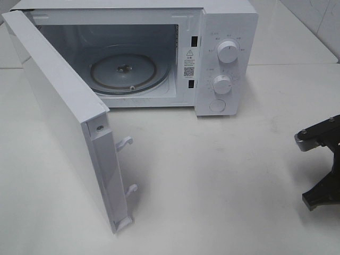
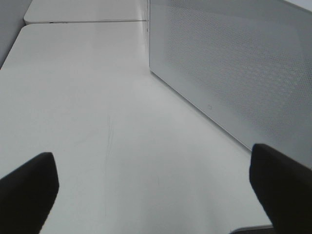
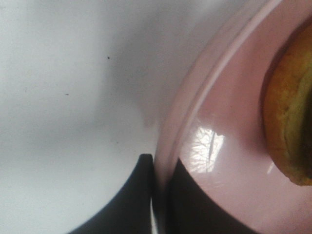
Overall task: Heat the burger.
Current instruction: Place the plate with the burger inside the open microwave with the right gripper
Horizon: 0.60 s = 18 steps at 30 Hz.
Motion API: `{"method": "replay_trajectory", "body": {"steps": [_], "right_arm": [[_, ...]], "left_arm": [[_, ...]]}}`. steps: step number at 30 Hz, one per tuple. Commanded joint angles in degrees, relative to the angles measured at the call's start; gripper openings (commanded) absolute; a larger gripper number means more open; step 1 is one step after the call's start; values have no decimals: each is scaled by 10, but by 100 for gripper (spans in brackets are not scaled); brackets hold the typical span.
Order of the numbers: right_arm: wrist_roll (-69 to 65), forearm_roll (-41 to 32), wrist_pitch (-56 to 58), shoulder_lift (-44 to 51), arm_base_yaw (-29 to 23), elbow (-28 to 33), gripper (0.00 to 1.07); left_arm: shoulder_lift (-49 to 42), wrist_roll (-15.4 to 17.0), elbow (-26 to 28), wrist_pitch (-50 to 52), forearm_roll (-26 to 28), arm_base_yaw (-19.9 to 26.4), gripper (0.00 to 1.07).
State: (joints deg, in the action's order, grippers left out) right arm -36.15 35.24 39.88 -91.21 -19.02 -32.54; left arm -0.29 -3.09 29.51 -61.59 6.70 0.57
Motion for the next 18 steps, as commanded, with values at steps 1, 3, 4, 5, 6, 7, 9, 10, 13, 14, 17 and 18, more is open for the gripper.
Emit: {"method": "replay_trajectory", "body": {"steps": [1,3,4,5,6,7,9,10,13,14,17,18], "right_arm": [[-21,34,37,6,-13,0,0],[-22,35,47,6,-28,0,0],[-22,35,47,6,-28,0,0],[-21,34,52,6,-36,0,0],[-21,34,52,6,-36,0,0],[-19,30,55,6,-46,0,0],[-17,29,57,6,-50,0,0],[-14,29,63,6,-62,0,0],[-6,28,70,6,-83,0,0],[-6,28,70,6,-83,0,0],[-1,25,74,6,-105,0,0],[6,23,77,6,-121,0,0]], "left_arm": [[-10,1,1,5,6,-3,100],[-10,1,1,5,6,-3,100],[-10,1,1,5,6,-3,100],[-10,1,1,5,6,-3,100],[-10,1,1,5,6,-3,100],[-10,1,1,5,6,-3,100],[-10,1,1,5,6,-3,100],[-10,1,1,5,6,-3,100],[-10,1,1,5,6,-3,100],[-10,1,1,5,6,-3,100],[-10,1,1,5,6,-3,100],[-10,1,1,5,6,-3,100]]}}
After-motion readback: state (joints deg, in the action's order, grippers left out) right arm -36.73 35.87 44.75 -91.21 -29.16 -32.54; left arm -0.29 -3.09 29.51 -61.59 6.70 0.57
